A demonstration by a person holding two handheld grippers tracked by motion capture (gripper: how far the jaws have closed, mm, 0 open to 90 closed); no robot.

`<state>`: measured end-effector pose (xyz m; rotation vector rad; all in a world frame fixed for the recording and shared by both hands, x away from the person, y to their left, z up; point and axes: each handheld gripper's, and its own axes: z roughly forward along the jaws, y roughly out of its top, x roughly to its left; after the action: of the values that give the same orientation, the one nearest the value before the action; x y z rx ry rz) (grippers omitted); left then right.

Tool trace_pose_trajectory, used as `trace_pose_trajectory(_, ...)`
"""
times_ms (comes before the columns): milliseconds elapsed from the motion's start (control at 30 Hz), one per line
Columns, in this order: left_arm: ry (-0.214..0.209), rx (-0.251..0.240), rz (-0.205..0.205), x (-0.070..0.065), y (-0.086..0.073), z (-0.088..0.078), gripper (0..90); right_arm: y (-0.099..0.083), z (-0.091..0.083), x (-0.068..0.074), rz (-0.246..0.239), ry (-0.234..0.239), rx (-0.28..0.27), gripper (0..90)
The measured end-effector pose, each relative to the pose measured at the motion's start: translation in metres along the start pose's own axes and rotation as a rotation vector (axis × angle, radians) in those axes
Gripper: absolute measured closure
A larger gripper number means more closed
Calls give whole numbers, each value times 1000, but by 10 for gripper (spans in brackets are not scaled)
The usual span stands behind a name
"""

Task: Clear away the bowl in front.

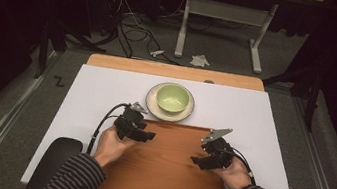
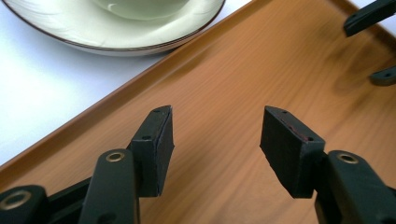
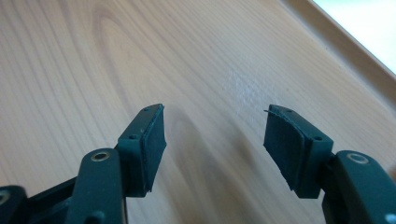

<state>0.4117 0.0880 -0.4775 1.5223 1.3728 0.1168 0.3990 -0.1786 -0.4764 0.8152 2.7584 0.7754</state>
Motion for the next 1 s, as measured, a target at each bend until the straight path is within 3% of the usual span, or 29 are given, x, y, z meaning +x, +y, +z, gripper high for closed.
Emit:
trace_pose_trajectory(200, 2, 2, -3, 0, -1, 2, 442, 0, -1, 3, -21, -1, 1, 403)
trace_pose_trajectory(600, 3, 17, 22, -2, -5, 4, 430, 0, 0, 2, -22, 6, 11, 404)
trace_pose_trajectory(1000, 3, 9, 14, -1, -2, 3, 430, 0, -1, 1, -17, 4, 6, 405)
